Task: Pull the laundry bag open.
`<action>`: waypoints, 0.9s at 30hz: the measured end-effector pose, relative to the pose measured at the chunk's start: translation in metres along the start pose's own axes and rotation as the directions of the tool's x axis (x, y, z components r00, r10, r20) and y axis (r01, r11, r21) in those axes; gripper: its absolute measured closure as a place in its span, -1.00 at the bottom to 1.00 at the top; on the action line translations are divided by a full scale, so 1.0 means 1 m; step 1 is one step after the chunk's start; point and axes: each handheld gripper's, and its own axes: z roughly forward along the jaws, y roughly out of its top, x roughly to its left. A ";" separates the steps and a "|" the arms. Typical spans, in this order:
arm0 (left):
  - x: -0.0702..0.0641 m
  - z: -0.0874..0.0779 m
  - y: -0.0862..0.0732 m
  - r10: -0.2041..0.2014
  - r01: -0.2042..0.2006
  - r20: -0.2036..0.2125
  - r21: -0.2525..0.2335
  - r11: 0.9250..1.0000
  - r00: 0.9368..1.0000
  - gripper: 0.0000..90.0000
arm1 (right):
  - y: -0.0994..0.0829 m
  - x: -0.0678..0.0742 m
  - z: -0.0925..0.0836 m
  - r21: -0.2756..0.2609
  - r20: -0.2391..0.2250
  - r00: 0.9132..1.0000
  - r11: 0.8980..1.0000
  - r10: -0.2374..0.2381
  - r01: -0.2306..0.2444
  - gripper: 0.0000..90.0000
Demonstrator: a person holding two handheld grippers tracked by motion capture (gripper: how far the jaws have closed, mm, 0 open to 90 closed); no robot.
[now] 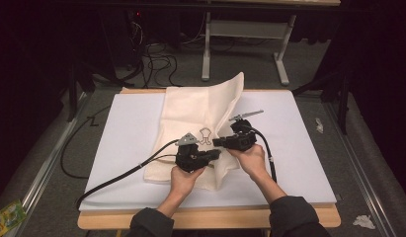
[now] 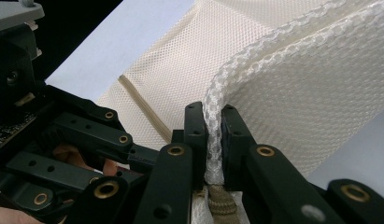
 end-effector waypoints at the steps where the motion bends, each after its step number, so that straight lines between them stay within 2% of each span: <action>1: 0.000 0.000 0.000 -0.001 0.001 0.002 0.000 1.000 1.000 0.83 | 0.000 0.000 0.000 -0.002 0.000 1.000 1.000 -0.002 0.002 0.88; 4: 0.000 0.001 0.000 -0.006 0.006 0.002 -0.007 1.000 1.000 0.78 | 0.000 0.001 0.001 -0.001 0.000 1.000 1.000 0.001 -0.001 0.88; 9: 0.000 0.001 -0.001 0.003 -0.003 -0.014 -0.011 1.000 1.000 0.92 | 0.000 0.000 0.000 -0.001 0.000 1.000 1.000 -0.003 0.003 0.88; 18: -0.001 -0.001 0.001 0.015 -0.015 -0.010 -0.011 1.000 1.000 0.94 | -0.003 -0.003 -0.004 -0.008 0.002 1.000 1.000 -0.004 0.004 0.88; 23: -0.001 -0.001 0.000 0.010 -0.010 0.000 -0.010 1.000 1.000 0.94 | -0.006 -0.005 -0.007 -0.002 0.008 1.000 1.000 -0.017 0.017 0.86; 27: -0.001 -0.001 0.001 0.007 -0.007 -0.008 -0.008 1.000 1.000 0.94 | -0.006 -0.003 -0.008 -0.001 0.011 0.999 0.999 -0.032 0.032 0.79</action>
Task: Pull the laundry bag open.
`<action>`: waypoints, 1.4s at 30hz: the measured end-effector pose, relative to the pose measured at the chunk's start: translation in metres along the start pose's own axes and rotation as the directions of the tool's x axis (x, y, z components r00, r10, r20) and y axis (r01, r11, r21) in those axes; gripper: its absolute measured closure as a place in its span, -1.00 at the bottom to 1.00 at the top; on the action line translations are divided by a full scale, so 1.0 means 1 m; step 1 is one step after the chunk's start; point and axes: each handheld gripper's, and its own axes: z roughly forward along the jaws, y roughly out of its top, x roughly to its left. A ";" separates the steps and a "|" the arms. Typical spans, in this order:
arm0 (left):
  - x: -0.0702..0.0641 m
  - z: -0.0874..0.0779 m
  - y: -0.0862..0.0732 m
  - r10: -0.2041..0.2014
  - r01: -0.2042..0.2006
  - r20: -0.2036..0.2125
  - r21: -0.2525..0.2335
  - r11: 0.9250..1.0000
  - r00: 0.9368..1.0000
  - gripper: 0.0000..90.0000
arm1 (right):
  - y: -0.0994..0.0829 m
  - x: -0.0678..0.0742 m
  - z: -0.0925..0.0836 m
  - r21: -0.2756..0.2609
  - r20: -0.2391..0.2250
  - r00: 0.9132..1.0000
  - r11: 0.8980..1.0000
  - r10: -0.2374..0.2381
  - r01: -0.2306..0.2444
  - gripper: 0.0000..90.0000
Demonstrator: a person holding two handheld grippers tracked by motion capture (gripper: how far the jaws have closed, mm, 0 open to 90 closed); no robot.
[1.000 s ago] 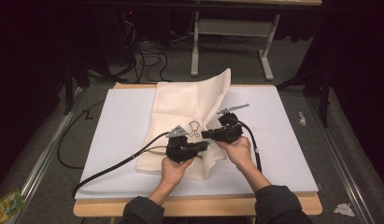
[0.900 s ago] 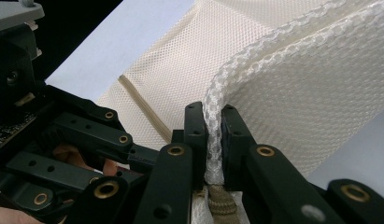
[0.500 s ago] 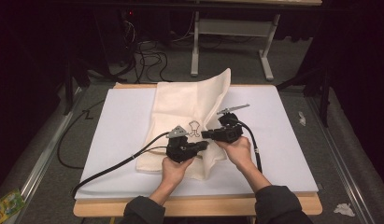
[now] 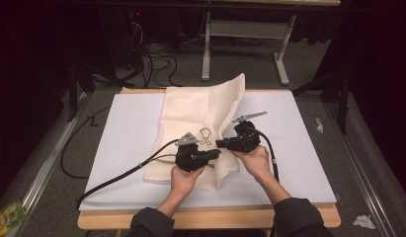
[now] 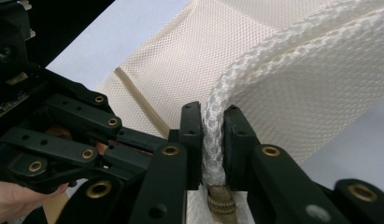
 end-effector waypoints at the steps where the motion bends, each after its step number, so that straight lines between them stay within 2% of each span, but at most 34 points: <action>1: 0.000 0.000 0.000 0.000 0.000 -0.003 0.001 1.000 1.000 0.94 | 0.000 0.000 -0.001 0.005 -0.002 1.000 1.000 -0.003 0.003 0.76; 5: 0.000 0.000 0.000 -0.002 0.002 -0.004 -0.001 1.000 1.000 0.94 | -0.001 0.002 -0.004 0.009 0.012 1.000 1.000 -0.011 0.011 0.67; 9: 0.000 0.000 0.001 -0.004 0.004 -0.003 -0.002 1.000 1.000 0.94 | -0.002 0.004 -0.007 0.016 0.022 0.999 0.999 -0.029 0.029 0.66; 16: 0.000 0.000 0.000 0.001 -0.001 -0.001 0.008 1.000 1.000 0.94 | -0.003 0.006 -0.008 0.038 0.022 0.999 0.998 -0.050 0.049 0.85; 23: -0.001 -0.001 0.001 0.005 -0.005 0.002 0.021 1.000 1.000 0.94 | -0.006 0.004 -0.011 0.041 0.013 0.999 0.998 -0.045 0.045 0.87; 27: 0.001 -0.001 0.002 0.004 -0.003 -0.023 0.040 0.999 1.000 0.94 | -0.009 0.000 -0.015 0.041 0.029 0.999 0.998 -0.039 0.038 0.88; 32: 0.001 0.000 0.002 -0.002 0.003 -0.008 0.043 0.999 1.000 0.94 | -0.012 -0.005 -0.020 0.042 0.022 0.999 0.999 -0.027 0.026 0.89; 42: 0.001 -0.001 0.002 0.013 -0.012 -0.015 0.063 0.998 1.000 0.94 | -0.017 -0.008 -0.021 0.039 0.011 0.999 0.999 -0.032 0.031 0.89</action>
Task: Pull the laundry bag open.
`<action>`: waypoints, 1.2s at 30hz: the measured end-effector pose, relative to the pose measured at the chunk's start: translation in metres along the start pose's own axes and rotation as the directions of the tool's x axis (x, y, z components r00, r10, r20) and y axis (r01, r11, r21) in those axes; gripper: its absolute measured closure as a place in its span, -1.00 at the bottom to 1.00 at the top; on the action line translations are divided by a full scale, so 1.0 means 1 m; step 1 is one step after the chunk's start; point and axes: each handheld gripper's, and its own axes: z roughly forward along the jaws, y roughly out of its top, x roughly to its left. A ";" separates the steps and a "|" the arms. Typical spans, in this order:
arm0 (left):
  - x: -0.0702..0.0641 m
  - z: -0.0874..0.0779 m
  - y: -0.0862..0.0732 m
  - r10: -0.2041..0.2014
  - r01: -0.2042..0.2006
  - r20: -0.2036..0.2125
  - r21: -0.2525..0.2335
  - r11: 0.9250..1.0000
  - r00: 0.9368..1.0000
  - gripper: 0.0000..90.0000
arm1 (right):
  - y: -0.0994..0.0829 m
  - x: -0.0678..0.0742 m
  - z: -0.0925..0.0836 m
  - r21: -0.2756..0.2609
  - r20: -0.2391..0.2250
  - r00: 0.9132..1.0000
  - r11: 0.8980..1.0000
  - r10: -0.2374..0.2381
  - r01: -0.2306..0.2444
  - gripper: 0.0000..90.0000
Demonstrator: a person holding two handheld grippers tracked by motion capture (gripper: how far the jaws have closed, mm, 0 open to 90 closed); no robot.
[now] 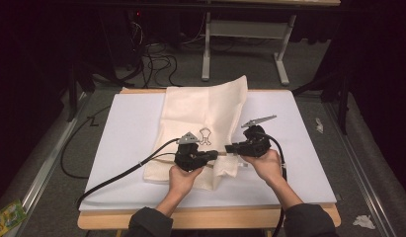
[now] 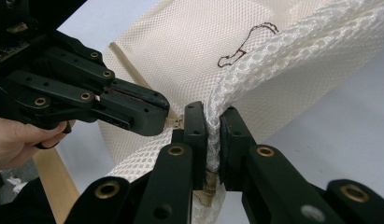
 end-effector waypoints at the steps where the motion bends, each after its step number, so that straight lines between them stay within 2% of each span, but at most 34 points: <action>1: 0.000 0.000 0.000 0.002 -0.002 -0.004 0.004 1.000 1.000 0.94 | -0.001 0.000 0.000 0.006 0.002 1.000 1.000 0.005 -0.005 0.89; 24: 0.001 0.003 -0.001 -0.014 0.013 0.034 0.027 1.000 0.999 0.94 | -0.010 -0.007 -0.007 -0.001 -0.023 1.000 1.000 -0.004 0.004 0.89; 26: 0.003 0.004 -0.003 -0.013 0.012 0.018 0.048 0.999 1.000 0.94 | -0.010 -0.008 -0.008 -0.002 -0.019 1.000 1.000 -0.003 0.003 0.89; 29: 0.002 0.006 -0.003 -0.018 0.016 0.025 0.049 0.999 1.000 0.95 | -0.013 -0.013 -0.012 -0.009 -0.025 1.000 1.000 0.014 -0.014 0.89; 36: 0.004 0.009 -0.005 -0.024 0.023 0.029 0.059 0.998 0.999 0.94 | -0.016 -0.015 -0.011 -0.002 -0.029 1.000 1.000 0.009 -0.009 0.89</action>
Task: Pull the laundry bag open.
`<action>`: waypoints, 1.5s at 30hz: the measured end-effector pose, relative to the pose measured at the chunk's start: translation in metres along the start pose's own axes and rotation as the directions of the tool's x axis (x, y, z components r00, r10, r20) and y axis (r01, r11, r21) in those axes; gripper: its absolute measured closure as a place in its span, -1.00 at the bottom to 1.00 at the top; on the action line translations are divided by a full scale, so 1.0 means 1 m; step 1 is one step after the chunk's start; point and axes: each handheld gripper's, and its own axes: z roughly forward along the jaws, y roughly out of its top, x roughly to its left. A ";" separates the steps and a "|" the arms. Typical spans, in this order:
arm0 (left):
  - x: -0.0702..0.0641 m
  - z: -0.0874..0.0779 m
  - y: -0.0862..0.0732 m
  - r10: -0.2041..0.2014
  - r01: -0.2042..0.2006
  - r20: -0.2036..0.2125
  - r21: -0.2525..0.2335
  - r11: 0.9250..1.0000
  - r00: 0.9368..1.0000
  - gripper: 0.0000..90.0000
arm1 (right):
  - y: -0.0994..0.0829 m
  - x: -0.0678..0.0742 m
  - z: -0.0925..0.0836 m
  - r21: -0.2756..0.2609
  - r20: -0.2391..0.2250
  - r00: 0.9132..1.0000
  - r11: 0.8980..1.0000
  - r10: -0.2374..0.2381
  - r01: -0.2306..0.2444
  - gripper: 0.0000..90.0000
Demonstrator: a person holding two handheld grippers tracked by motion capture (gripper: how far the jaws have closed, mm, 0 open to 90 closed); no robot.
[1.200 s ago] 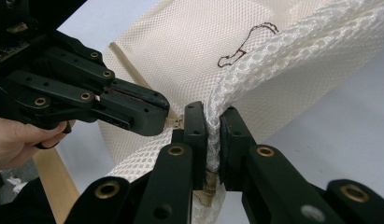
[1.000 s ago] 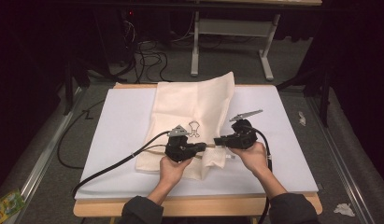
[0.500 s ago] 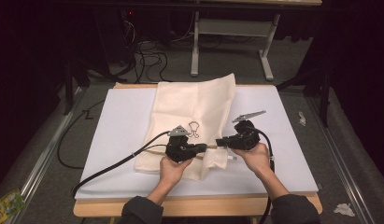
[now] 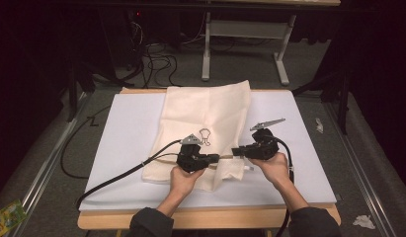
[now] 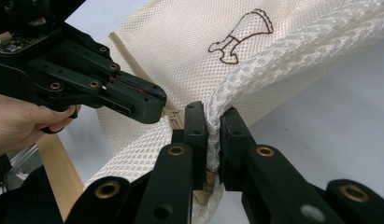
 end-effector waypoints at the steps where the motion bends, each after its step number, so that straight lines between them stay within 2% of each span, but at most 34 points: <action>1: 0.000 0.000 0.000 0.000 0.000 0.001 0.001 1.000 1.000 0.94 | 0.000 0.000 0.000 0.001 -0.003 1.000 1.000 0.003 -0.003 0.89; 8: -0.001 0.006 -0.003 -0.012 0.012 0.006 0.018 1.000 1.000 0.95 | 0.000 -0.001 -0.002 -0.011 -0.002 1.000 1.000 0.010 -0.010 0.89; 11: -0.003 0.015 -0.003 -0.003 0.004 -0.010 0.046 0.999 1.000 0.95 | -0.001 -0.002 -0.001 -0.011 0.002 1.000 1.000 0.009 -0.008 0.89; 14: -0.004 0.020 -0.002 -0.002 0.002 -0.014 0.051 0.999 1.000 0.95 | -0.002 -0.002 -0.002 0.000 0.012 1.000 1.000 0.008 -0.008 0.89; 16: -0.004 0.020 -0.002 0.000 0.001 -0.018 0.043 0.999 1.000 0.95 | -0.004 -0.005 -0.003 -0.003 0.015 1.000 1.000 0.013 -0.013 0.89; 21: -0.004 0.016 -0.002 0.028 -0.026 -0.040 0.063 0.998 0.999 0.95 | -0.009 -0.011 -0.006 -0.010 0.003 1.000 1.000 0.017 -0.017 0.90; 24: -0.004 0.013 0.000 0.028 -0.025 -0.039 0.061 0.998 0.999 0.95 | -0.011 -0.013 -0.008 -0.013 -0.001 1.000 1.000 0.027 -0.027 0.90; 27: -0.004 0.014 -0.003 0.039 -0.034 -0.059 0.076 0.996 0.998 0.95 | -0.011 -0.013 -0.008 -0.013 -0.007 1.000 1.000 0.023 -0.023 0.90; 33: -0.002 0.014 -0.003 0.029 -0.025 -0.044 0.082 0.996 0.999 0.95 | -0.015 -0.018 -0.010 -0.020 -0.013 1.000 1.000 0.023 -0.023 0.90; 38: 0.003 0.012 -0.007 0.016 -0.011 -0.054 0.089 0.996 0.998 0.95 | -0.018 -0.021 -0.015 -0.032 -0.012 1.000 0.999 0.027 -0.028 0.90; 45: 0.005 0.005 -0.007 0.029 -0.020 -0.100 0.095 0.995 0.995 0.95 | -0.024 -0.028 -0.020 -0.038 -0.002 0.999 0.998 0.040 -0.040 0.90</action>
